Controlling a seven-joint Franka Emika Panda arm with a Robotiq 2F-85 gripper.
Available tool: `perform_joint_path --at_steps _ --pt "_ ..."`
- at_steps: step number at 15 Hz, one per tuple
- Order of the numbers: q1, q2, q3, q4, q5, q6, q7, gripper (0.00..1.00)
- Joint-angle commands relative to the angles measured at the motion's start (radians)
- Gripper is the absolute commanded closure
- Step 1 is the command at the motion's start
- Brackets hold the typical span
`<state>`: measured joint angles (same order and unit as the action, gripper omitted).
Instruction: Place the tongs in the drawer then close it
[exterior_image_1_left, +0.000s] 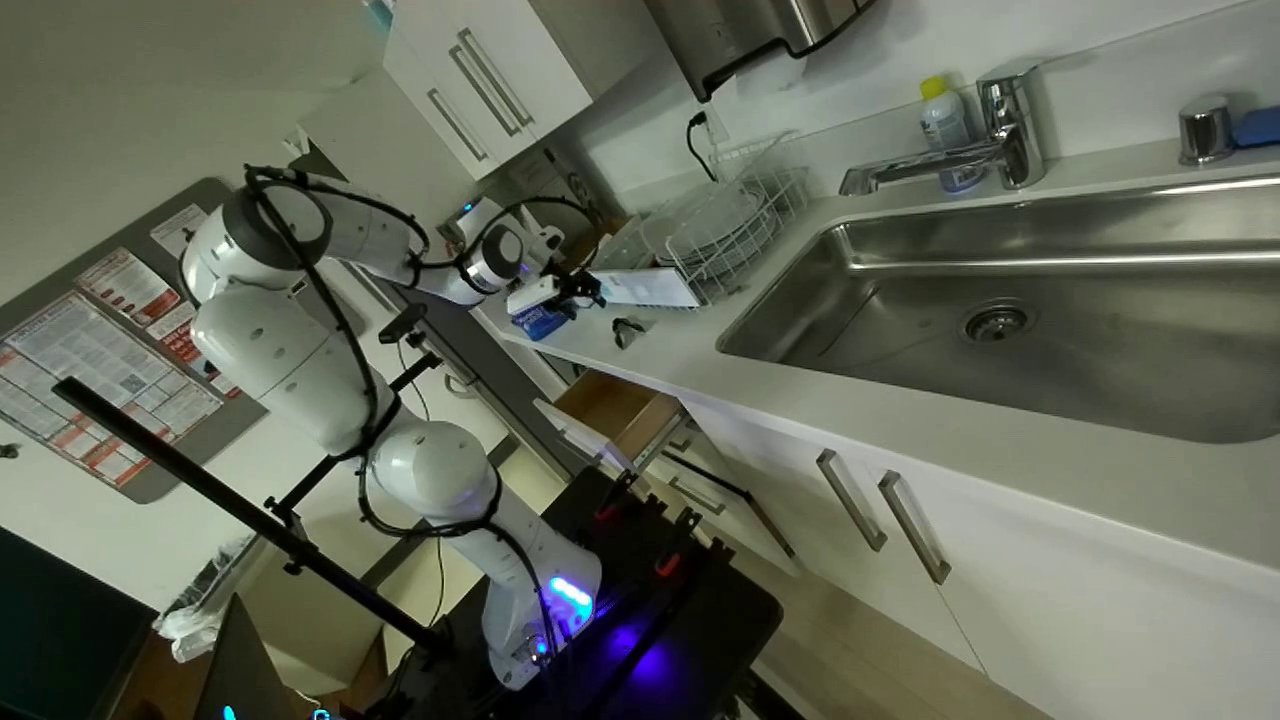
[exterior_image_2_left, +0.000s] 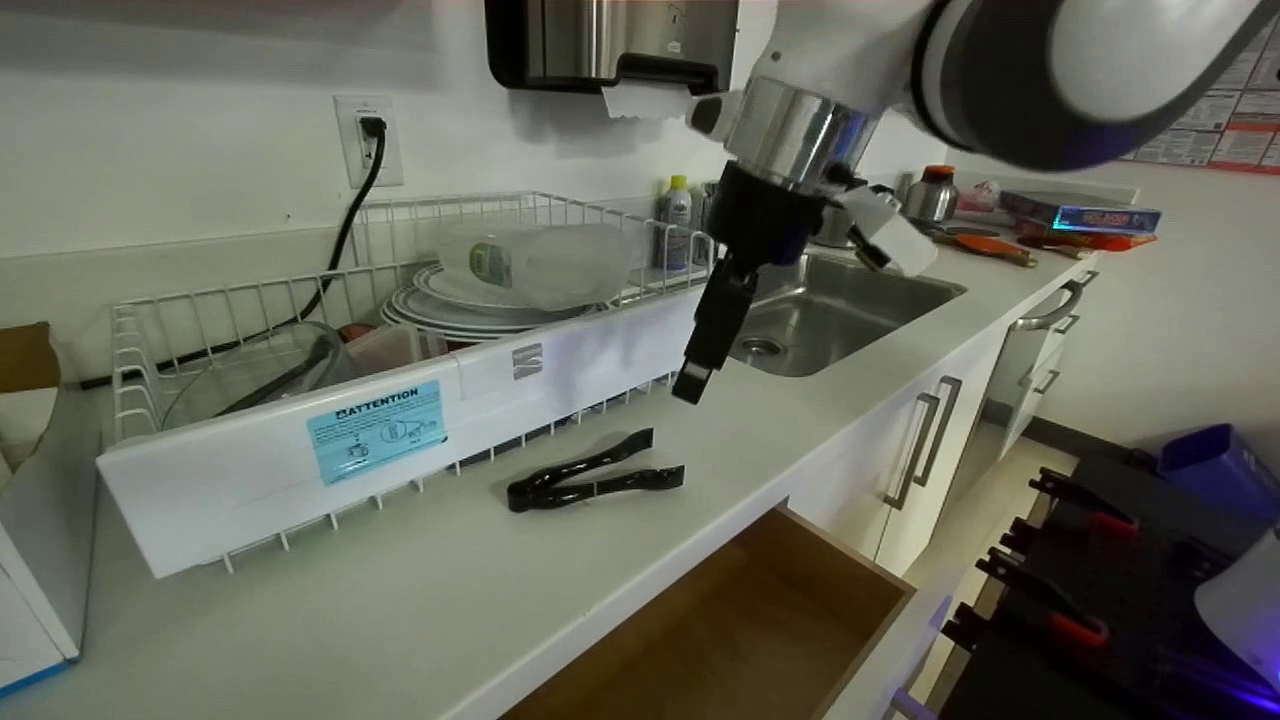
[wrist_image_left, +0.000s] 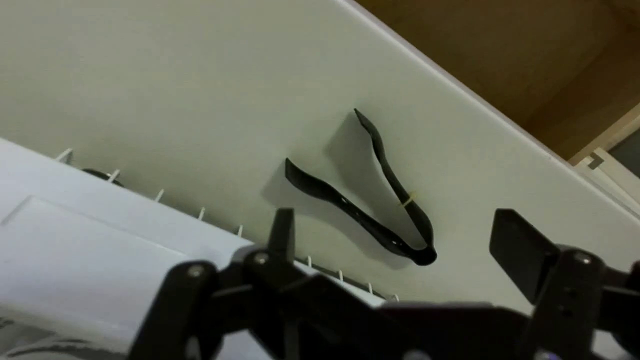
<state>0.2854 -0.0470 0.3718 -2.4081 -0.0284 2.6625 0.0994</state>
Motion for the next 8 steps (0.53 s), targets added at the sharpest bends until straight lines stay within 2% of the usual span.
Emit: perform_joint_path --at_steps 1,3,5,6,8 --pt "0.010 0.135 -0.018 0.052 -0.156 0.055 0.123 0.00" --pt "0.032 0.189 -0.043 0.078 -0.230 0.058 0.174 0.00" --pt "0.024 0.243 -0.036 0.116 -0.276 0.055 0.203 0.00" --pt "0.055 0.268 -0.062 0.137 -0.262 0.048 0.189 0.00" --pt "0.068 0.324 -0.066 0.178 -0.227 0.045 0.156 0.00"
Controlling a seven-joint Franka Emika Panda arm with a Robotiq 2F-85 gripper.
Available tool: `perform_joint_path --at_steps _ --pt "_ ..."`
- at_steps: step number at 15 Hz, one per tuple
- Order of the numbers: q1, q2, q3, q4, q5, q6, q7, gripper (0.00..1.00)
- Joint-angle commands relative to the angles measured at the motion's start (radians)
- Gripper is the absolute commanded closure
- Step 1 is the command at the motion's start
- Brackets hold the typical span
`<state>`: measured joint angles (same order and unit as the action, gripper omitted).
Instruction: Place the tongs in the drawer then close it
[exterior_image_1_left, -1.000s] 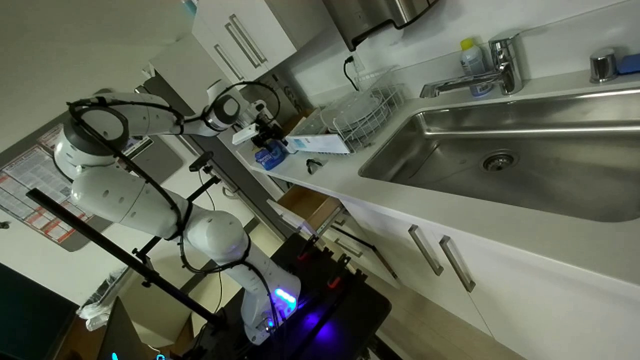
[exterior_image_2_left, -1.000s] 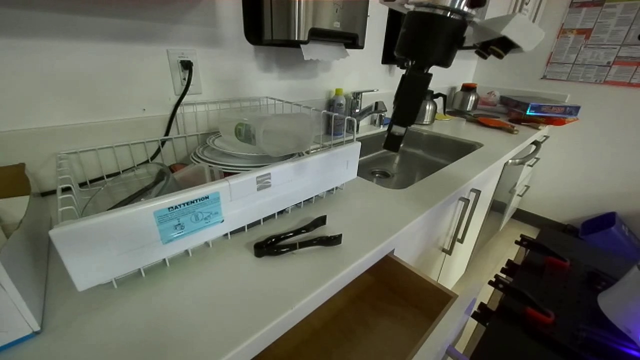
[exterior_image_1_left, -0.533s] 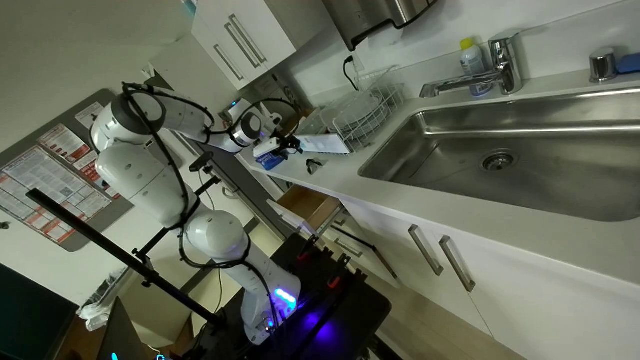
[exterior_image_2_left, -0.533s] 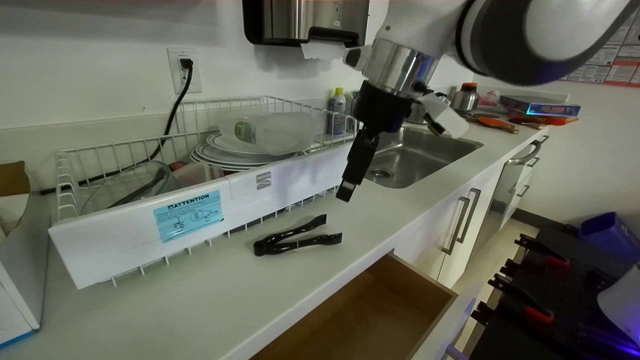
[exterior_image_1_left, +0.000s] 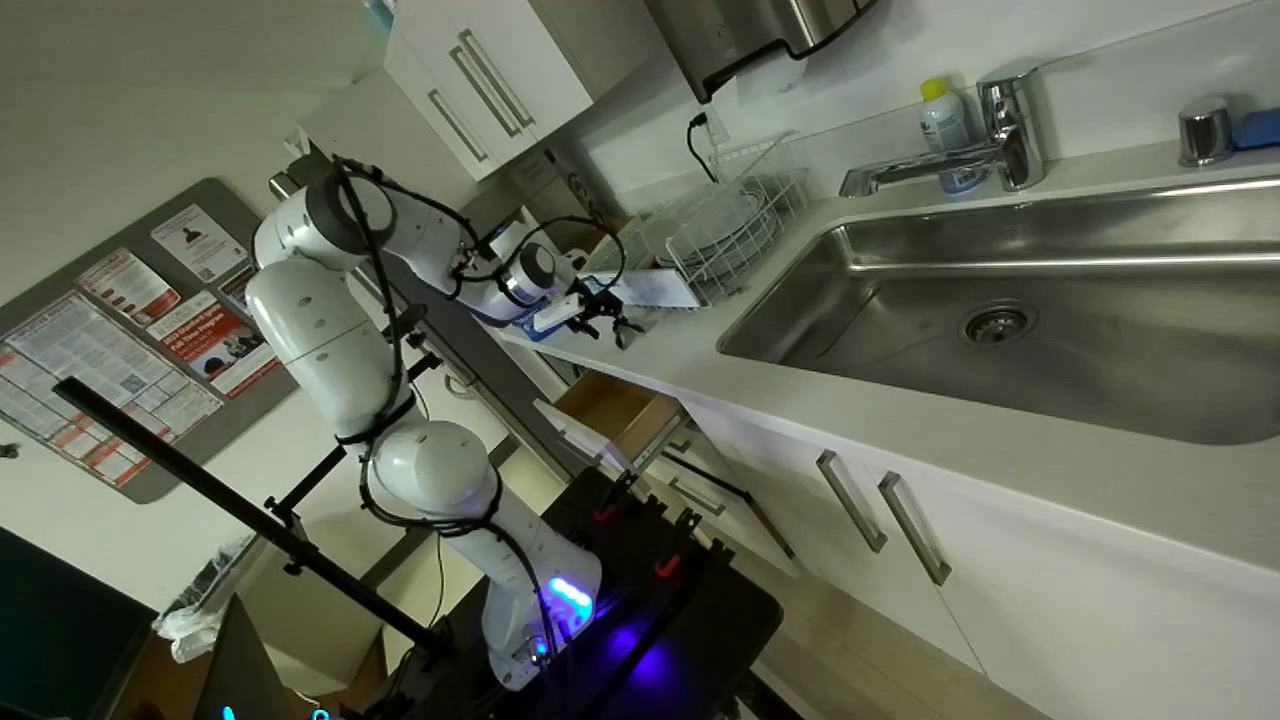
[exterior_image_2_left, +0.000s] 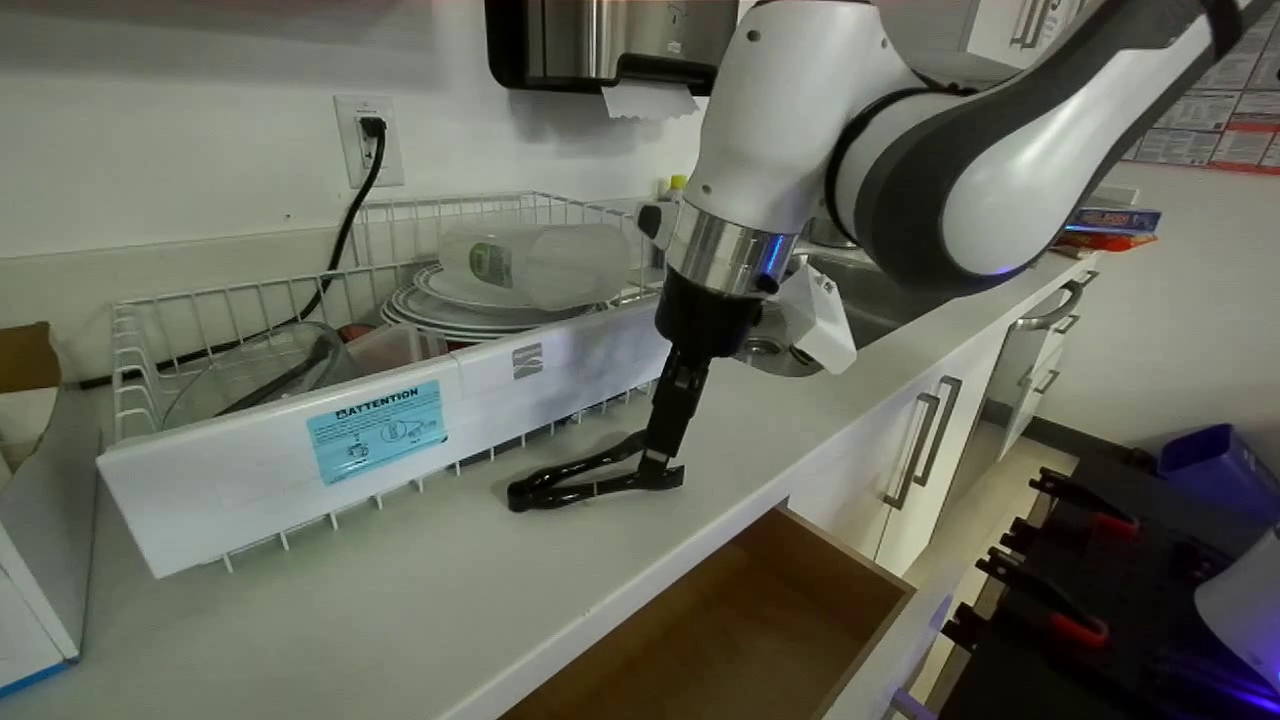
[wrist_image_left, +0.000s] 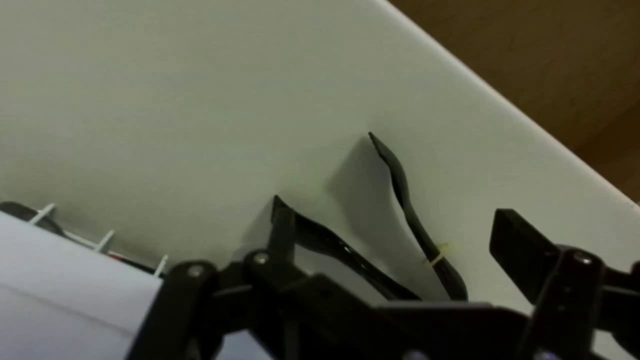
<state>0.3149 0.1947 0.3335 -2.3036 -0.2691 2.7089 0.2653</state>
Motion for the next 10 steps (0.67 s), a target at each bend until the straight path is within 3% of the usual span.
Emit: perform_joint_path --at_steps 1,5,7,10 --pt "0.048 0.109 -0.032 0.095 0.027 -0.006 -0.019 0.00" --pt "0.075 0.192 -0.051 0.166 0.051 -0.018 -0.037 0.00" --pt "0.086 0.219 -0.060 0.194 0.054 -0.023 -0.043 0.28" --pt "0.098 0.234 -0.071 0.222 0.057 -0.022 -0.041 0.49"
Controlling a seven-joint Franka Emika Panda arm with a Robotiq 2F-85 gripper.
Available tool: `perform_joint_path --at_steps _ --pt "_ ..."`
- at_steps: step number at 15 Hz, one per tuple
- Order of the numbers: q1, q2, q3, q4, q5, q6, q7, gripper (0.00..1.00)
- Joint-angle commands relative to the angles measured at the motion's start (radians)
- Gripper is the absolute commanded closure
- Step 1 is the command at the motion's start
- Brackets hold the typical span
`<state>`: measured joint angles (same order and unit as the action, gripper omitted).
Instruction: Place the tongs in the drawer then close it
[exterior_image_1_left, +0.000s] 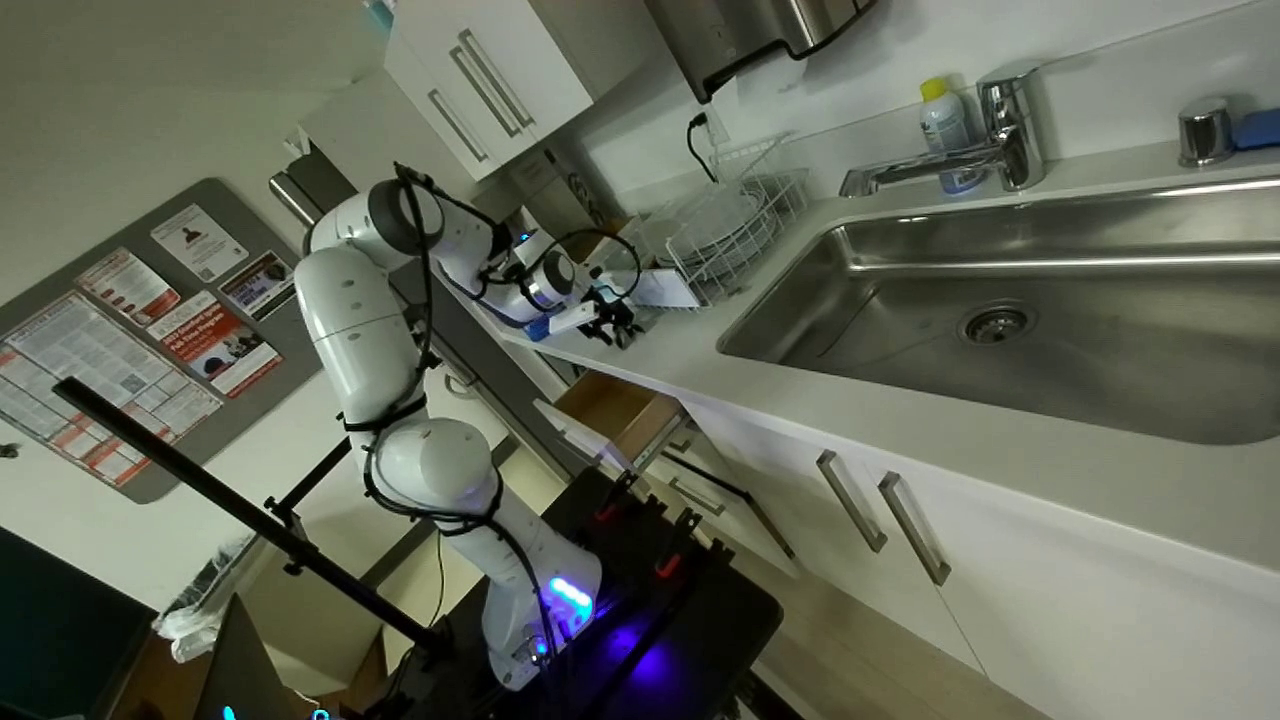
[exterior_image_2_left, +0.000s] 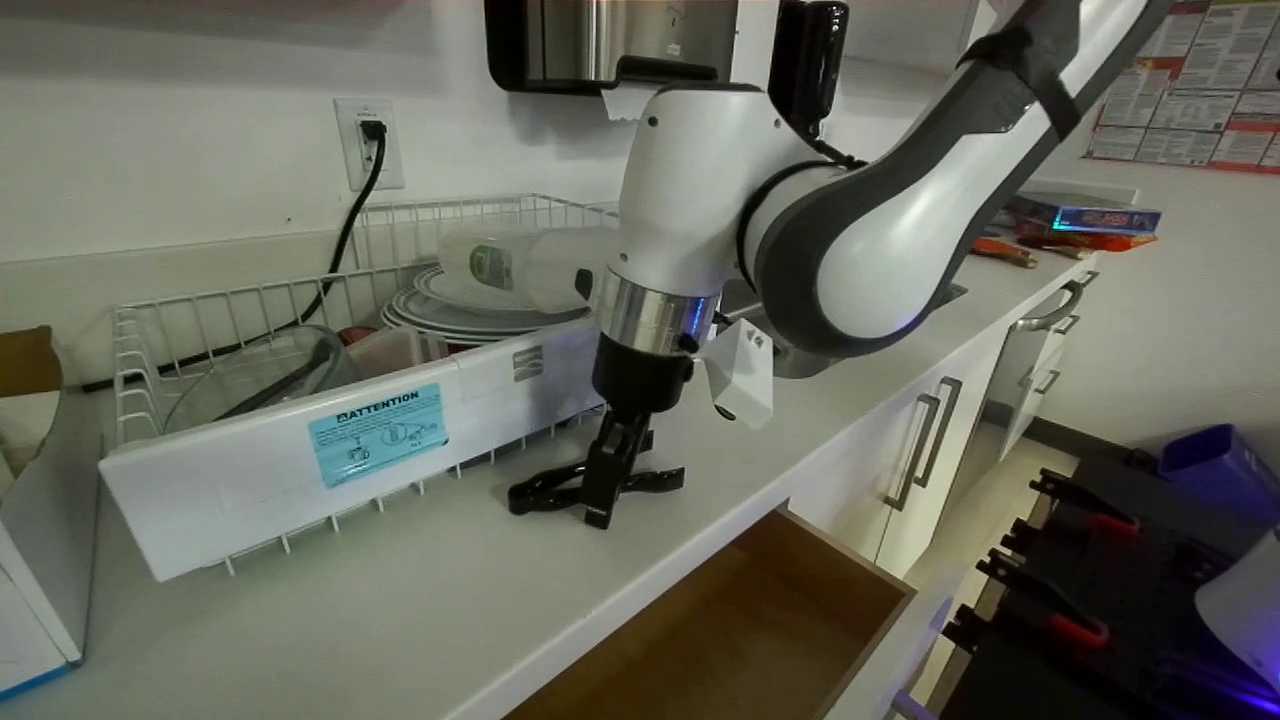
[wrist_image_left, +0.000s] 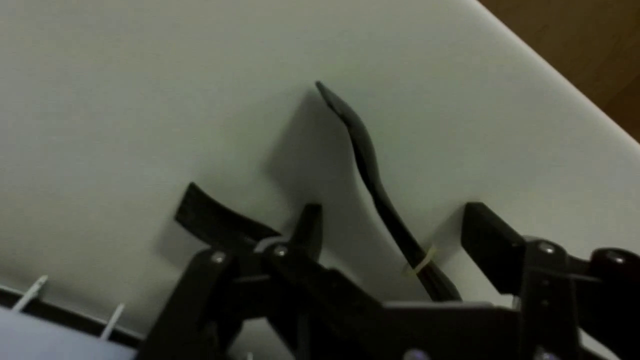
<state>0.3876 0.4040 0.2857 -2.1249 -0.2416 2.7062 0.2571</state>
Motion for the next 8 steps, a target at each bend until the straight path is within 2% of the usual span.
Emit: perform_joint_path --at_steps 1,6,8 --pt "0.027 0.024 -0.024 0.048 0.032 -0.020 -0.032 0.58" --pt "0.040 0.003 -0.037 0.046 0.035 -0.015 -0.017 0.96" --pt "0.048 -0.014 -0.042 0.034 0.030 -0.017 -0.006 1.00"
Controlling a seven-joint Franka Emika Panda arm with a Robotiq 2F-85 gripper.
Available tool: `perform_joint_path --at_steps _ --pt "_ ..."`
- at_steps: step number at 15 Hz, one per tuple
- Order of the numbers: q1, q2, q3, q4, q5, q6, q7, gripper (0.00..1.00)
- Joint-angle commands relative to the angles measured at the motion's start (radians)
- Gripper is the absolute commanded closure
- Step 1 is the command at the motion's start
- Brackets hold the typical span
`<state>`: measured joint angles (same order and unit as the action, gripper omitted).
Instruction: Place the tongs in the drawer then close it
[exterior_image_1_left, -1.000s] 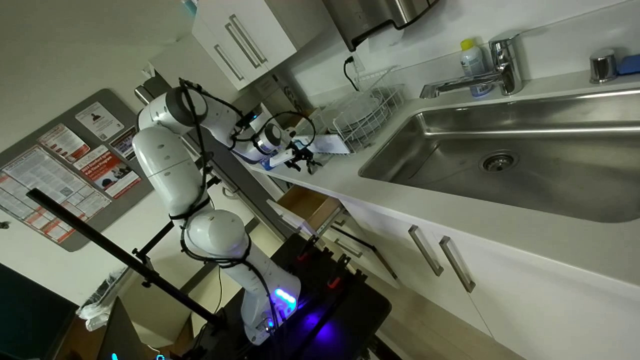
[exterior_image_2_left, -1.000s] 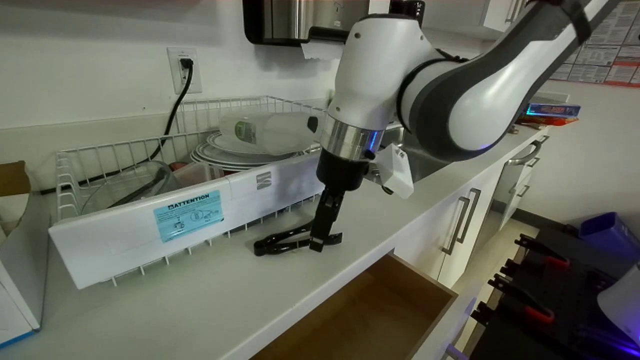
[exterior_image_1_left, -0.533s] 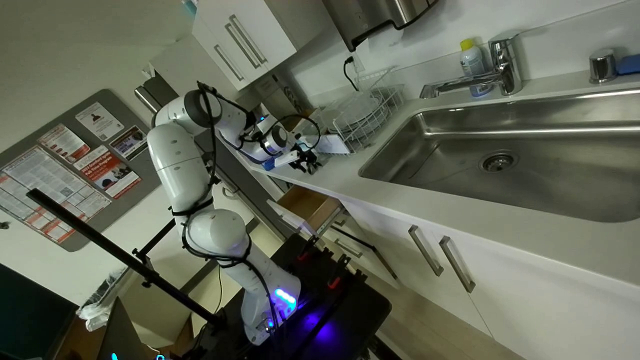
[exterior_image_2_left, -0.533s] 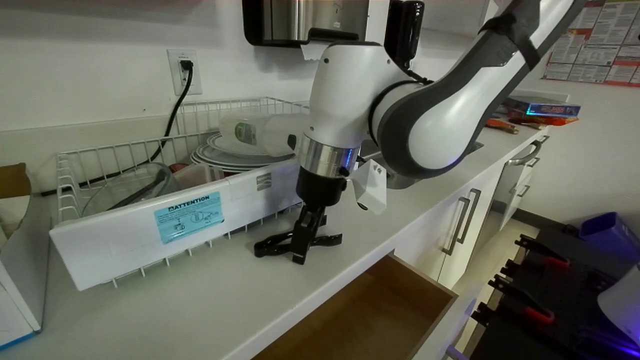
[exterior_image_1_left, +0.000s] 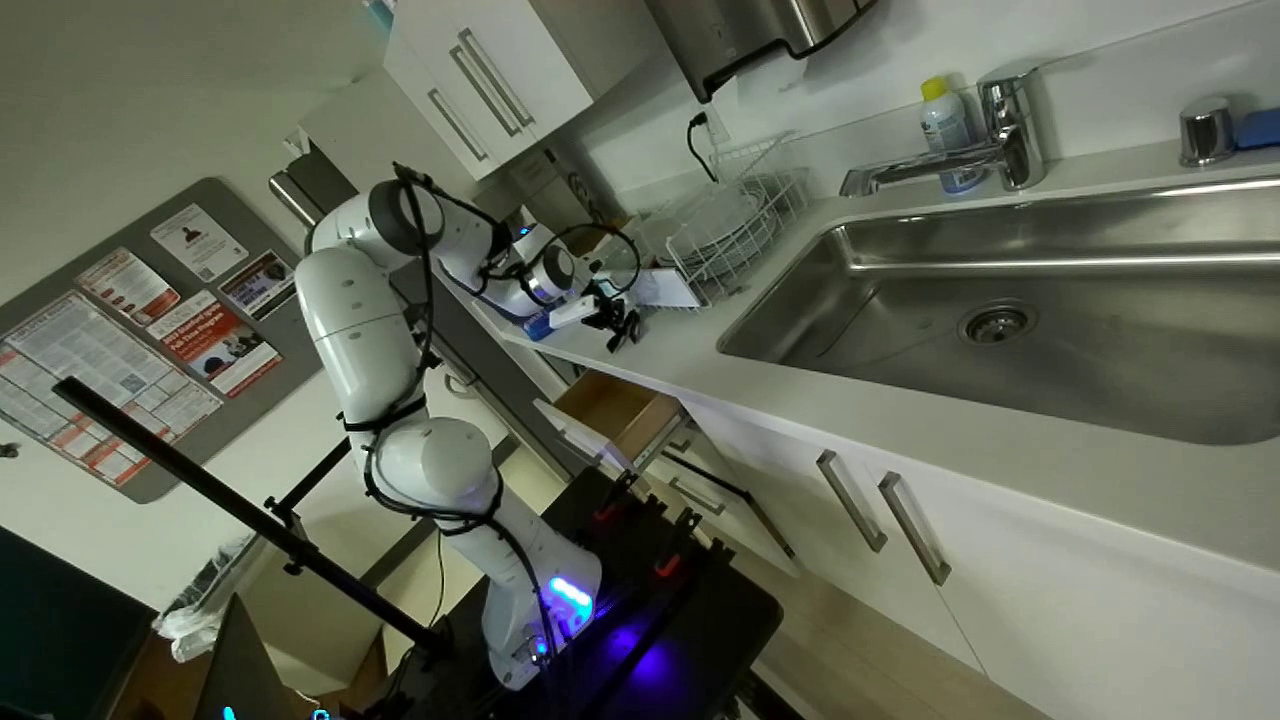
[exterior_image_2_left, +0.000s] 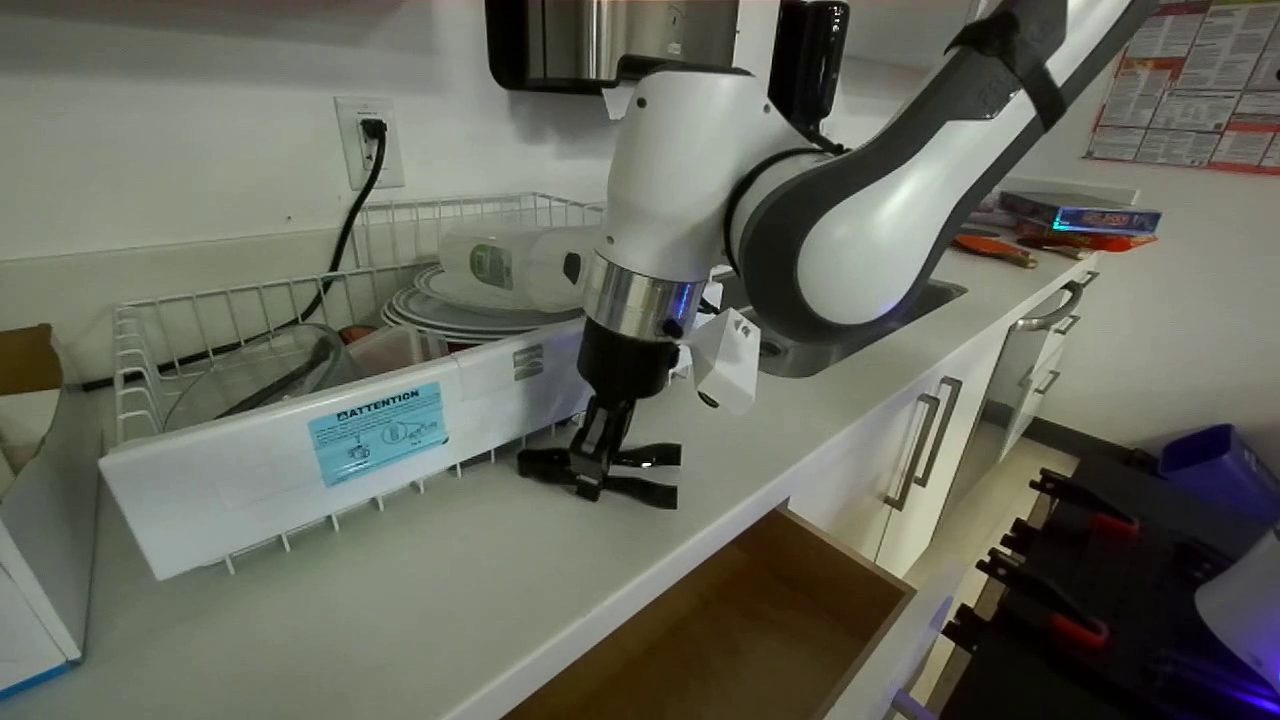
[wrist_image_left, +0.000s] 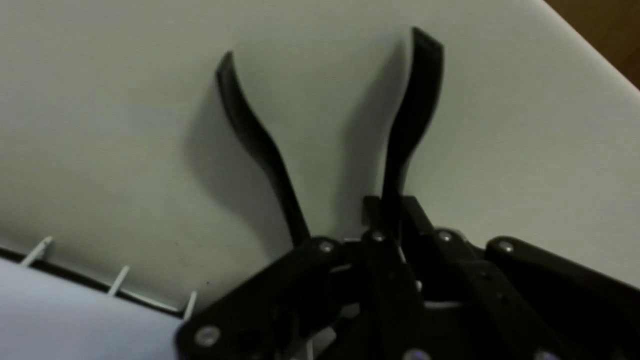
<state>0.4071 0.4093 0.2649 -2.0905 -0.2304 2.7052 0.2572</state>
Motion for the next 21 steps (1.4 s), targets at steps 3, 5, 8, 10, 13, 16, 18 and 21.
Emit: perform_joint_path --at_steps 3,5,8,10,13,16,18,21 --pt "0.033 -0.067 -0.005 -0.039 0.040 -0.037 -0.002 0.98" --pt "0.030 -0.119 0.031 -0.089 0.069 -0.084 -0.042 0.98" --pt "0.013 -0.209 0.114 -0.180 0.130 -0.180 -0.163 0.98" --pt "0.009 -0.262 0.159 -0.231 0.161 -0.222 -0.260 0.98" --pt "0.030 -0.213 0.155 -0.193 0.153 -0.202 -0.233 0.90" --pt "0.030 -0.204 0.147 -0.187 0.153 -0.202 -0.232 0.90" --pt "0.043 -0.192 0.131 -0.181 0.107 -0.214 -0.198 0.98" --pt "0.066 -0.171 0.146 -0.205 0.048 -0.226 -0.226 0.98"
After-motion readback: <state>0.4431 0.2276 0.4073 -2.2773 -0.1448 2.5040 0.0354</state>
